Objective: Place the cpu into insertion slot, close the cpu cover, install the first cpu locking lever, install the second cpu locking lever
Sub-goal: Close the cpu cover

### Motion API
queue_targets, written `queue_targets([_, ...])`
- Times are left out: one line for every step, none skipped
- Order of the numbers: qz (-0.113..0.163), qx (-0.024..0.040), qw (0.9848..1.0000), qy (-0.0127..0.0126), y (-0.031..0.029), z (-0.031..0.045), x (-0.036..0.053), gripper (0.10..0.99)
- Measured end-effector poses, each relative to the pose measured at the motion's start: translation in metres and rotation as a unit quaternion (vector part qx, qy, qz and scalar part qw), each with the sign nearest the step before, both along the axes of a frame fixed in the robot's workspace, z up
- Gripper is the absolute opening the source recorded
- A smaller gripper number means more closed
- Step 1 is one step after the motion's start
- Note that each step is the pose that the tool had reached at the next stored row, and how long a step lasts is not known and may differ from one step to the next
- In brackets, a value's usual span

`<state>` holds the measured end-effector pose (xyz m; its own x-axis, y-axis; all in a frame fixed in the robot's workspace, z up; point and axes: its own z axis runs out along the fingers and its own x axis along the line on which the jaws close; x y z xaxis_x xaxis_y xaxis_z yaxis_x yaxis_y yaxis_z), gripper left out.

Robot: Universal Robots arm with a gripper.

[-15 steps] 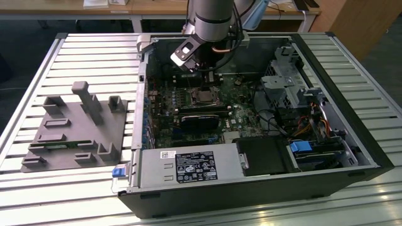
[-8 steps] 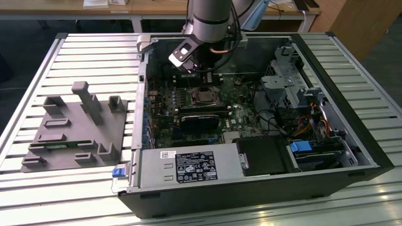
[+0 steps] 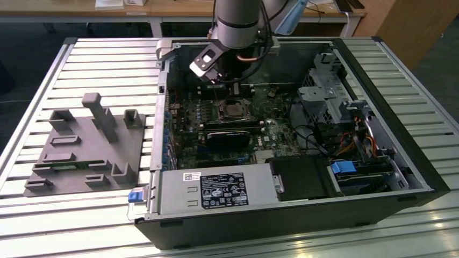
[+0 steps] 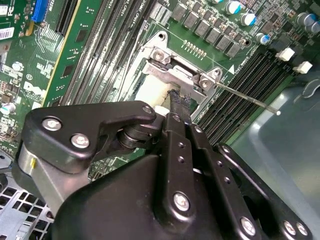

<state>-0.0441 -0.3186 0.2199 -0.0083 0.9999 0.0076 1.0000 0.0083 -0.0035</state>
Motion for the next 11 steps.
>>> queue_targets([0.0, 0.0, 1.0, 0.0, 0.0, -0.0001, -0.0004, 0.106])
queue_targets([0.0, 0.0, 1.0, 0.0, 0.0, -0.0001, -0.0008, 0.106])
queue_targets([0.0, -0.0001, 1.0, 0.0, 0.0, -0.0001, -0.0011, 0.106])
queue_targets([0.0, -0.0001, 1.0, 0.0, 0.0, -0.0002, -0.0012, 0.106])
queue_targets([0.0, -0.0001, 1.0, 0.0, -0.0001, -0.0002, -0.0012, 0.106])
queue_targets([0.0, -0.0001, 1.0, 0.0, -0.0001, -0.0003, -0.0014, 0.106])
queue_targets([0.0, 0.0, 1.0, 0.0, 0.0, -0.0004, -0.0017, 0.106])
queue_targets([0.0, 0.0, 1.0, 0.0, 0.0, -0.0005, -0.0022, 0.106])
queue_targets([0.0, -0.0001, 1.0, 0.0, 0.0, -0.0005, -0.0023, 0.106])
queue_targets([0.0, -0.0001, 1.0, 0.0, 0.0, -0.0006, -0.0024, 0.106])
queue_targets([0.0, 0.0, 1.0, 0.0, 0.0, -0.0008, -0.0026, 0.106])
